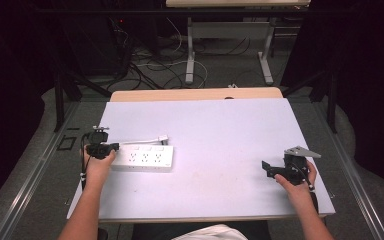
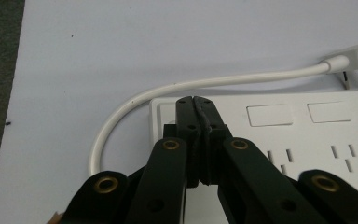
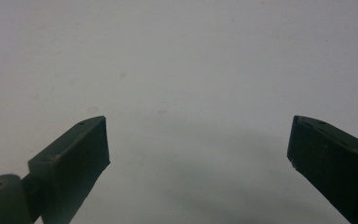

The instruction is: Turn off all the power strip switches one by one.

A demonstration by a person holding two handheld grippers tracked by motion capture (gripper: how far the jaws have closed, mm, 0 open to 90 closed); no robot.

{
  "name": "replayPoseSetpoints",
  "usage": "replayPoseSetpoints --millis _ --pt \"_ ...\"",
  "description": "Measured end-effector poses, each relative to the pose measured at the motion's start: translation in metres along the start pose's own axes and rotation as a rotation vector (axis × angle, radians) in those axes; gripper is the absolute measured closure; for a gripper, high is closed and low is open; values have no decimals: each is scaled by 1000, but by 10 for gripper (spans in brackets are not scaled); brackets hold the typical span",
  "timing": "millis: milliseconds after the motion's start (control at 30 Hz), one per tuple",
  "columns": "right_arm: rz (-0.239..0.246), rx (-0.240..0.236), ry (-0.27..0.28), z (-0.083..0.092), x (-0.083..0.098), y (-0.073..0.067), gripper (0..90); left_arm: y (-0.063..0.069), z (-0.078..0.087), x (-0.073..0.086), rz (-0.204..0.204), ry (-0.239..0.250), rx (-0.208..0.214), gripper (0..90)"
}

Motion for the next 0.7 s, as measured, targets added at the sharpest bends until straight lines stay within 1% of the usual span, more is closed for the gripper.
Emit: replayPoseSetpoints --millis 33,67,133,167,200,233,267,333,400,467,500,533,567,600,633,667,700 --pt "1 0 -2 0 0 0 50 -1 0 0 -11 -15 5 900" --pt "1 0 -3 0 0 0 50 -1 0 1 -6 -23 9 900" --pt "1 0 -2 -1 0 0 50 -1 0 1 -6 -25 12 900" --pt "6 0 -6 -1 1 0 50 -1 -2 0 -1 -14 6 900" --pt "5 1 -8 -1 1 0 50 -1 -2 0 -1 -14 6 900" --pt "4 -3 -14 -1 2 -1 50 -2 -2 0 -2 -21 7 900" --pt "13 -3 -12 -2 2 -1 50 -1 -3 1 -3 -30 8 900" --pt "17 -3 -13 -2 2 -1 50 -1 -3 1 5 -29 5 900" --pt "10 -5 -16 -2 2 -2 50 -1 -4 0 3 -21 -5 900" --pt "15 -6 -10 -2 2 -1 50 -1 -5 0 0 -22 -20 900" --pt "7 -7 -12 -1 2 -1 49 -1 -6 0 -4 -14 -31 900" --pt "12 -7 -10 -1 1 -1 50 0 -5 0 -15 -26 -34 900" --pt "7 -7 -12 -1 2 -1 50 0 -5 0 -15 -26 -34 900" --pt "8 -7 -13 -2 2 -1 50 2 -6 0 -21 -22 -49 900" --pt "8 -7 -13 -2 2 -1 50 2 -6 0 -21 -22 -49 900" --pt "11 -6 -13 -2 2 0 50 2 -6 -1 -35 -30 -49 900" --pt "11 -7 -13 -2 2 0 50 2 -7 -1 -38 -37 -53 900"
Point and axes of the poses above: each handheld gripper's, and its own axes: z roughly backward along the jaws, x roughly out of its underside, y roughly to its right, the point moved 4 cm from there along -z, roughly forward along the jaws, and after that the axes turned 5 degrees about -z, right-handed, at the moved point
